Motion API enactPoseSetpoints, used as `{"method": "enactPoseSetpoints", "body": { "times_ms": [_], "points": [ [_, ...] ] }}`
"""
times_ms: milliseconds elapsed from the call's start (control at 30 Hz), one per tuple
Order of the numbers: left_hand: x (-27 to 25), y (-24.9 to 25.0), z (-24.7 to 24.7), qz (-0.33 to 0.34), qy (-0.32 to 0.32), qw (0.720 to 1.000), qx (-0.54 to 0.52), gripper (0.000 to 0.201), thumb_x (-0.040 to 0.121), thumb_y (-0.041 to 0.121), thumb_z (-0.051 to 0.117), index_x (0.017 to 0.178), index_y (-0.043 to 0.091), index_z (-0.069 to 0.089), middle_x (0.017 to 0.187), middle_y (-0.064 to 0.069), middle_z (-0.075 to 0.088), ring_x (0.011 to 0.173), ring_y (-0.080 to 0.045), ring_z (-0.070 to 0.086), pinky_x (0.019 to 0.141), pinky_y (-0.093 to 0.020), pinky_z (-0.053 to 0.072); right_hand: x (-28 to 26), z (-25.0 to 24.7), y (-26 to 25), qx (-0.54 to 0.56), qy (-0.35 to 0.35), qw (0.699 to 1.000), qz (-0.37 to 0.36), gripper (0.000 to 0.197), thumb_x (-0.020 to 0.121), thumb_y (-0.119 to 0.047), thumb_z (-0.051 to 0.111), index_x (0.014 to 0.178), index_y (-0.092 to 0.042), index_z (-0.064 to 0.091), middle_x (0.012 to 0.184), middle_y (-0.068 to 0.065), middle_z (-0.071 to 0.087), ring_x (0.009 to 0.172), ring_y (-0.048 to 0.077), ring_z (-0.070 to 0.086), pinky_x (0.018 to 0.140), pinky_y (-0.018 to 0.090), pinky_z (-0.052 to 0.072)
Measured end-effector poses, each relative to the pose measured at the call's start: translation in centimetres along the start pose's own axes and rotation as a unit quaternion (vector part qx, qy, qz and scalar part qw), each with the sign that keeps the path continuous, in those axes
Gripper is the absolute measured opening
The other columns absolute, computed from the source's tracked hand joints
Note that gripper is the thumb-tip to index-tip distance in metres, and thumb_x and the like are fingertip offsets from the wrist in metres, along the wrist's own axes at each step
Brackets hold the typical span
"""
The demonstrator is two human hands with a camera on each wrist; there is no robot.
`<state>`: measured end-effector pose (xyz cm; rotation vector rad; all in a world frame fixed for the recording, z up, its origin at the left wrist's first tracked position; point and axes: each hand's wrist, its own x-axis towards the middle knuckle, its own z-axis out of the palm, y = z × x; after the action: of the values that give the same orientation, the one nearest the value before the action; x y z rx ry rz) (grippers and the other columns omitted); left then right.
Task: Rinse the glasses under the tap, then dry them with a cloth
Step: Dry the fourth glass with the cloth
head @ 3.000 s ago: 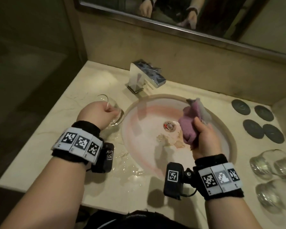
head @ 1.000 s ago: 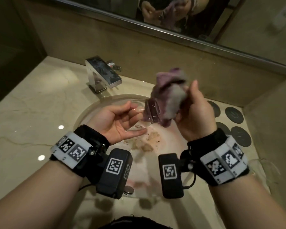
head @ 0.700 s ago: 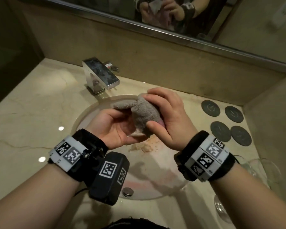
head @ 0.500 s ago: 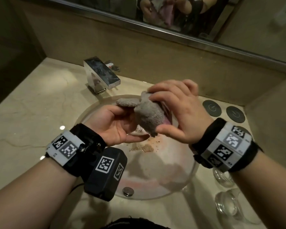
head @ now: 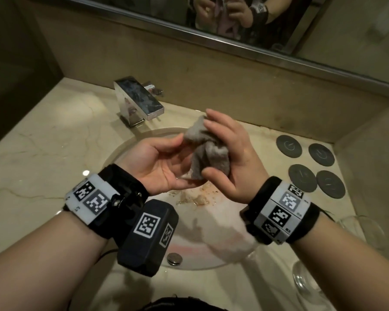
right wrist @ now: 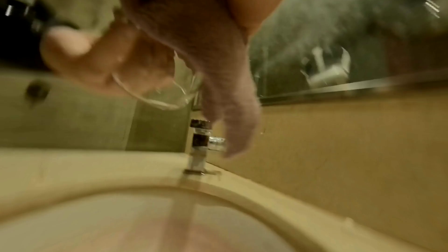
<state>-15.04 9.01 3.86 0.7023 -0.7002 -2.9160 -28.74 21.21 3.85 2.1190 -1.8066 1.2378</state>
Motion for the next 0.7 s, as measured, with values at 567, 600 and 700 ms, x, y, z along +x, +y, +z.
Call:
{"method": "enactPoseSetpoints", "body": {
  "times_ms": [567, 600, 700],
  "points": [
    [1.1, 0.6, 3.9, 0.239, -0.023, 0.915, 0.323, 0.013, 0.071, 0.016, 0.063, 0.075, 0.008, 0.054, 0.07, -0.002, 0.072, 0.069, -0.012, 0.068, 0.075, -0.027, 0.055, 3.3, 0.3, -0.4, 0.215, 0.171, 0.839, 0.469, 0.029, 0.085, -0.053, 0.04, 0.097, -0.028, 0.051, 0.103, 0.0, 0.063, 0.103, 0.018, 0.061, 0.099, 0.044, 0.045],
    [1.3, 0.7, 3.7, 0.236, -0.029, 0.913, 0.331, 0.013, 0.074, 0.016, 0.065, 0.077, 0.009, 0.055, 0.072, -0.002, 0.072, 0.072, -0.013, 0.068, 0.079, -0.03, 0.055, 3.4, 0.0, -0.2, 0.193, 0.171, 0.851, 0.458, 0.024, 0.09, -0.048, 0.039, 0.098, -0.028, 0.05, 0.099, -0.003, 0.062, 0.099, 0.013, 0.06, 0.096, 0.039, 0.046],
    [1.6, 1.6, 3.6, 0.184, -0.028, 0.923, 0.338, 0.016, 0.077, 0.027, 0.059, 0.083, 0.012, 0.059, 0.081, 0.0, 0.072, 0.085, -0.017, 0.068, 0.091, -0.042, 0.049, 3.6, -1.6, -0.2, 0.084, 0.162, 0.918, 0.352, 0.015, 0.094, -0.041, 0.038, 0.098, -0.028, 0.045, 0.09, -0.011, 0.054, 0.08, -0.005, 0.055, 0.074, 0.011, 0.044]
  ]
}}
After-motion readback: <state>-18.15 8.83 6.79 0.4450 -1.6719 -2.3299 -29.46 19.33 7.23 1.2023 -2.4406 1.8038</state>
